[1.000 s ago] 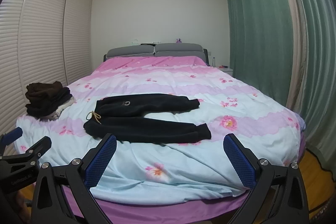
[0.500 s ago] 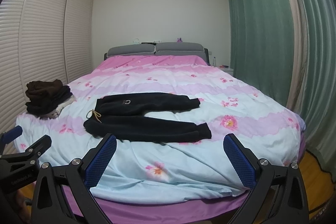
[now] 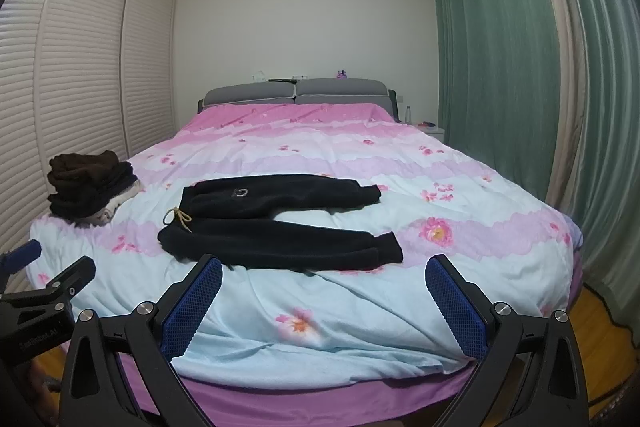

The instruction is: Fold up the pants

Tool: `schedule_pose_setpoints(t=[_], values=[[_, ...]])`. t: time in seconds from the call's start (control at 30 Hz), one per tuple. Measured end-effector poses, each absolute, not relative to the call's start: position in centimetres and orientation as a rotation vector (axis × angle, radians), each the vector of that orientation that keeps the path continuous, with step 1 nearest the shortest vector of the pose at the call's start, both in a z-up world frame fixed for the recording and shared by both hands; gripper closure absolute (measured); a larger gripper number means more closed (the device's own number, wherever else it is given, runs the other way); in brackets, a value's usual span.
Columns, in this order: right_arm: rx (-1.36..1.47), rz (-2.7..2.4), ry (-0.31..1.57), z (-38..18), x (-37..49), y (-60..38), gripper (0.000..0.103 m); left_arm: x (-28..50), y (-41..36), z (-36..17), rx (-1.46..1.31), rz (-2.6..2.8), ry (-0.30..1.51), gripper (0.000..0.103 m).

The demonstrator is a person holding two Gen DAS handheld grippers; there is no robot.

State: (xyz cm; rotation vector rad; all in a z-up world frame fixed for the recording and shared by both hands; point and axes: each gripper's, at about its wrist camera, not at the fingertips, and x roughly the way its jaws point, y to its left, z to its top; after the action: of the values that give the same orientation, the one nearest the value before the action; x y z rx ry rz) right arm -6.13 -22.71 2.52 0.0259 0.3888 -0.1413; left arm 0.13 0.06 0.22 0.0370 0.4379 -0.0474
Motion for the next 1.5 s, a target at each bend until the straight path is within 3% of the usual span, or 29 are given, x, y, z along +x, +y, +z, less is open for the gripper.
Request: schedule_pose_setpoints(t=[0.97,1.5], values=[[0.040,-0.126,0.349,5.3,-0.1,-24.9,0.000,6.9,-1.4,4.1,0.073,-0.045,0.375,0.000],[0.033,-0.060,0.416,6.9,12.6,-29.5,0.000,18.2,-3.3,5.4,0.095,-0.038,0.356,0.000]])
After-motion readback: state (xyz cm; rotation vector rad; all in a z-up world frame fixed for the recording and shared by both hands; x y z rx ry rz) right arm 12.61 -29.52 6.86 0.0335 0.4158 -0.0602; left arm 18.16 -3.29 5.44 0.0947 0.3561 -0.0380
